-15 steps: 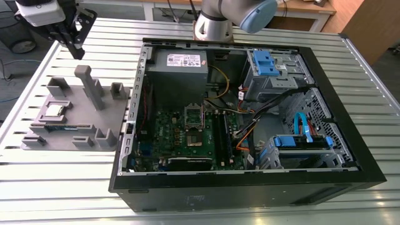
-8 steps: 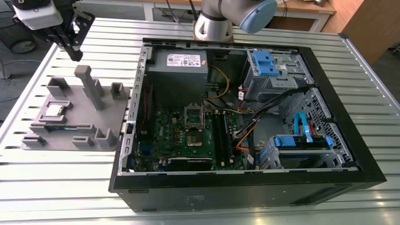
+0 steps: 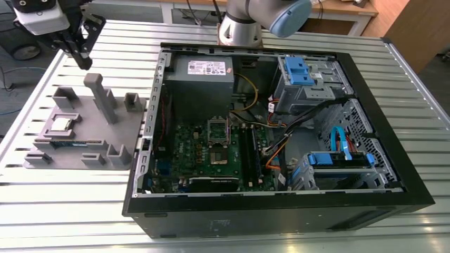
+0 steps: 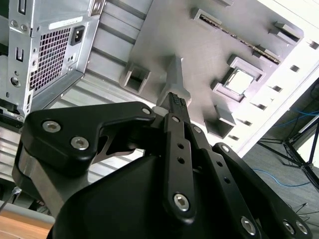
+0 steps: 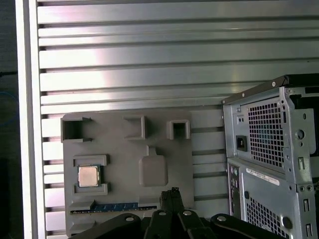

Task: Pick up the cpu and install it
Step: 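Reach for the cpu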

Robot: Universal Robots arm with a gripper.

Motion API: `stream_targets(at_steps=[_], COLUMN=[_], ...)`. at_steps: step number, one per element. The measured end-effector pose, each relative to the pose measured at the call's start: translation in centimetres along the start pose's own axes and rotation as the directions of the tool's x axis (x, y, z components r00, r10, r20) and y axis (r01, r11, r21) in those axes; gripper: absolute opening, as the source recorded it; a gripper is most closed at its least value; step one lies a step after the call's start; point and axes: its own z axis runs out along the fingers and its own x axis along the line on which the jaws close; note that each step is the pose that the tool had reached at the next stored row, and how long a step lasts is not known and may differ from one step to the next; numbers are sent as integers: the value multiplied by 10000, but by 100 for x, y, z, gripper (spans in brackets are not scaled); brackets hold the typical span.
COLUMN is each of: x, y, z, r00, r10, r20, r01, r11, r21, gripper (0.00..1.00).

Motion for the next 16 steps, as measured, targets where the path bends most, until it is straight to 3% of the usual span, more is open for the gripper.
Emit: stream_targets(at_steps=[16], x=[33], y=[-6], z=[51], r00=[10000], r10=[0], r20=[-1], r01=[0], r11=[10000], r21=[0], gripper=[11])
